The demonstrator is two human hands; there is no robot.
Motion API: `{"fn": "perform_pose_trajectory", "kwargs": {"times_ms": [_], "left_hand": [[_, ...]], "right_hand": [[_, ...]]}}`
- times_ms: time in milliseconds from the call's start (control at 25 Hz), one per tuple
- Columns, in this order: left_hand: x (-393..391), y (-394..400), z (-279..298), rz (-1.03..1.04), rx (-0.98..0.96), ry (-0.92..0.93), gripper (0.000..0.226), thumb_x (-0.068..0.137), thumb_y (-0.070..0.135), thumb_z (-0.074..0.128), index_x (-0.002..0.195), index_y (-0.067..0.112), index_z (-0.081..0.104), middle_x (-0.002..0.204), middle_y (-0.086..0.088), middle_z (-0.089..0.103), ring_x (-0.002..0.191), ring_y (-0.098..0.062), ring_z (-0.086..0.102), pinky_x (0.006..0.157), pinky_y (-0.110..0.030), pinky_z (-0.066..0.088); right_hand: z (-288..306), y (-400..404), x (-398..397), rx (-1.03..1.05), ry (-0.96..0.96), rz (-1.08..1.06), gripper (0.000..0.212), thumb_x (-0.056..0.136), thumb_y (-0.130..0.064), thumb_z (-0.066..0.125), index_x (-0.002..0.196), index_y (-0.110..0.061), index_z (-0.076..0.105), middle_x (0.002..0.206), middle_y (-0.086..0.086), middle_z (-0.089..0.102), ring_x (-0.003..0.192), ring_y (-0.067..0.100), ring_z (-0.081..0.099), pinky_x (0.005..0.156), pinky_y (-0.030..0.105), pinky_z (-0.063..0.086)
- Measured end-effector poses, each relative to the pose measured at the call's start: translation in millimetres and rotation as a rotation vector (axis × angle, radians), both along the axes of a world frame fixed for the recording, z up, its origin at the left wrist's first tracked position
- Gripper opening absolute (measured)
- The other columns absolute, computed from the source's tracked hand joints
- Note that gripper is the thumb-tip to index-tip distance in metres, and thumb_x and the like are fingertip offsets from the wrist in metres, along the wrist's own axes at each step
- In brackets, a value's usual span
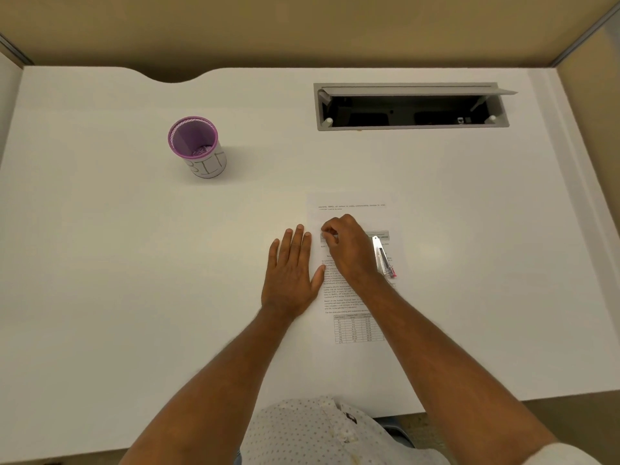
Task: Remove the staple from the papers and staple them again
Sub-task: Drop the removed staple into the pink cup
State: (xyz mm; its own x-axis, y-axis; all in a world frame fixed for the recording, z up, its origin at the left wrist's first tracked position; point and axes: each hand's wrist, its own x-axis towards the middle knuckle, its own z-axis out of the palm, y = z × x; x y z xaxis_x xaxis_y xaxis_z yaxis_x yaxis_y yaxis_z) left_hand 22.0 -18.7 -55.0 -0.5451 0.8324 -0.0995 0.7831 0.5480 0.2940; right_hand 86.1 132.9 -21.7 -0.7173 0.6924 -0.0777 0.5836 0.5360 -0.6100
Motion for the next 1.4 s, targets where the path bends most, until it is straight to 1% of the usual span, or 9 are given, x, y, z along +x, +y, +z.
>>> {"fn": "perform_pose_trajectory", "kwargs": {"times_ms": [160, 320, 440, 560, 720, 840, 1040, 1200, 1400], "left_hand": [[0.3, 1.0, 0.5, -0.002, -0.004, 0.004, 0.075, 0.104, 0.055, 0.030, 0.163, 0.010, 0.019, 0.172, -0.011, 0.012, 0.160, -0.027, 0.008, 0.128, -0.051, 0.015], [-0.6, 0.6, 0.0, 0.003, 0.000, 0.004, 0.075, 0.104, 0.055, 0.031, 0.163, 0.010, 0.019, 0.172, -0.011, 0.011, 0.160, -0.027, 0.008, 0.129, -0.050, 0.013], [-1.9, -0.1, 0.2, -0.004, 0.011, -0.005, 0.075, 0.104, 0.056, 0.031, 0.163, 0.011, 0.018, 0.172, -0.010, 0.011, 0.160, -0.026, 0.007, 0.129, -0.049, 0.011], [-3.0, 0.8, -0.9, 0.003, 0.015, -0.038, 0.074, 0.104, 0.055, 0.031, 0.163, 0.012, 0.019, 0.172, -0.009, 0.012, 0.160, -0.026, 0.008, 0.130, -0.048, 0.011], [-23.0, 0.2, 8.6, 0.007, 0.084, -0.128, 0.069, 0.103, 0.054, 0.033, 0.160, 0.015, 0.031, 0.170, -0.008, 0.023, 0.158, -0.028, 0.020, 0.128, -0.050, 0.016], [-63.4, -1.6, 23.8, 0.186, 0.216, -0.082, 0.059, 0.100, 0.047, 0.045, 0.151, 0.016, 0.044, 0.164, -0.007, 0.037, 0.150, -0.029, 0.033, 0.121, -0.052, 0.028], [-135.7, -3.7, 37.1, 0.560, 0.411, -0.088, 0.059, 0.093, 0.043, 0.060, 0.141, 0.011, 0.049, 0.153, -0.011, 0.049, 0.141, -0.032, 0.044, 0.114, -0.050, 0.037], [-182.9, 6.0, 48.5, 0.787, 0.554, -0.161, 0.081, 0.083, 0.039, 0.080, 0.146, 0.007, 0.040, 0.150, -0.016, 0.046, 0.136, -0.034, 0.046, 0.109, -0.051, 0.046], [-229.5, 22.9, 45.8, 0.801, 0.704, -0.178, 0.103, 0.072, 0.041, 0.090, 0.151, 0.010, 0.031, 0.152, -0.014, 0.042, 0.139, -0.031, 0.043, 0.104, -0.047, 0.054]], "right_hand": [[3.4, 1.3, -4.7, 0.042, -0.070, 0.044, 0.003, 0.096, -0.019, 0.061, 0.098, -0.018, 0.063, 0.100, -0.002, 0.060, 0.088, 0.017, 0.060, 0.069, 0.040, 0.057], [2.8, -0.6, -13.2, 0.111, -0.188, 0.092, 0.010, 0.100, -0.020, 0.055, 0.102, -0.012, 0.060, 0.105, 0.007, 0.057, 0.092, 0.023, 0.057, 0.069, 0.043, 0.055], [5.6, 0.1, -17.3, 0.117, -0.241, 0.092, 0.015, 0.101, -0.022, 0.053, 0.106, -0.010, 0.060, 0.106, 0.008, 0.058, 0.093, 0.022, 0.056, 0.070, 0.038, 0.054], [11.2, 6.3, -20.4, 0.031, -0.267, 0.096, 0.014, 0.100, -0.024, 0.053, 0.103, -0.013, 0.061, 0.105, 0.005, 0.058, 0.092, 0.021, 0.057, 0.072, 0.039, 0.054], [28.7, 17.2, -37.5, -0.121, -0.295, 0.093, 0.012, 0.094, -0.023, 0.055, 0.085, -0.021, 0.062, 0.094, -0.001, 0.062, 0.080, 0.018, 0.061, 0.075, 0.043, 0.058], [48.2, 22.4, -61.9, -0.139, -0.284, 0.089, 0.018, 0.090, -0.025, 0.052, 0.072, -0.028, 0.054, 0.084, -0.009, 0.061, 0.074, 0.013, 0.060, 0.073, 0.041, 0.058], [78.8, 21.9, -124.3, -0.164, -0.162, 0.151, 0.010, 0.092, -0.028, 0.056, 0.085, -0.030, 0.063, 0.099, -0.014, 0.065, 0.089, 0.008, 0.062, 0.080, 0.036, 0.056], [106.9, 12.4, -194.2, -0.114, -0.079, 0.234, 0.009, 0.095, -0.025, 0.057, 0.090, -0.028, 0.064, 0.102, -0.011, 0.065, 0.091, 0.011, 0.062, 0.079, 0.031, 0.054], [117.7, -3.1, -269.5, 0.016, -0.089, 0.293, 0.008, 0.100, -0.026, 0.057, 0.100, -0.022, 0.064, 0.109, -0.002, 0.065, 0.092, 0.016, 0.062, 0.074, 0.025, 0.051]]}}
